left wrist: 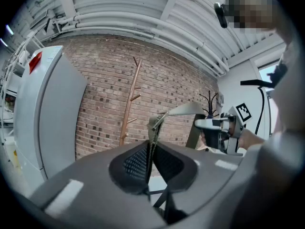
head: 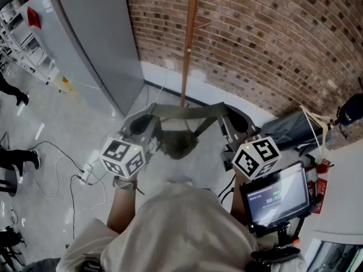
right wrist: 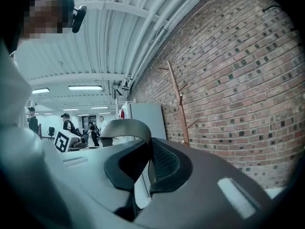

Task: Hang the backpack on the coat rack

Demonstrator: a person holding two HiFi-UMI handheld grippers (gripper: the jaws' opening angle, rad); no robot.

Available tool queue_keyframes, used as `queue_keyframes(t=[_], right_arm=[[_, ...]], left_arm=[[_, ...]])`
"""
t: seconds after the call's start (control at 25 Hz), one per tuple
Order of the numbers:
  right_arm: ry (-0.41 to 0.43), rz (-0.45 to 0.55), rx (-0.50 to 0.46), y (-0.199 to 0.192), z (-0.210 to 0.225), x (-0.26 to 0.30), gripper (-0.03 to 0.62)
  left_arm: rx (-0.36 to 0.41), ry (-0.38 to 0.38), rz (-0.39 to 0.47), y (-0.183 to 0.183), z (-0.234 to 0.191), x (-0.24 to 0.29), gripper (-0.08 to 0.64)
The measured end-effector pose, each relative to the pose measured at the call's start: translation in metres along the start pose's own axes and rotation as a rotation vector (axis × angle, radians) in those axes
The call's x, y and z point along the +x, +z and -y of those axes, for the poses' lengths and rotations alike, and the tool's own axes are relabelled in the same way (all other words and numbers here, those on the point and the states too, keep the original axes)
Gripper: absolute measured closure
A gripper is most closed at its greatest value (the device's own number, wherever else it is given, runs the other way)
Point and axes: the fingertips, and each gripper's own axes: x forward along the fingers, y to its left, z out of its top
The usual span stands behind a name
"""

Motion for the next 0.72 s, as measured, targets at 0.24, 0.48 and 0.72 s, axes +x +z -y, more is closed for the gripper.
queue_keyframes(t=[0.24,0.48,0.72], right_arm=[[0.005,-0.024,0.033,-0.008,0.010,0.005,0.584],[0.064,-0.012,0.068,-0.006,0.016,0.004,0.583],[0.098,-0.025,0.061,-0.002,0.025,-0.001,0.583]], left_arm=[[0.010,0.012,-0.024,-0.003,-0.003,0.010,0.546],[0.001,0.032,-0.030,-0.008,0.002,0.014,0.546],[-0.016,0.055,-0.020,-0.009,0.014,0.019,0.546]])
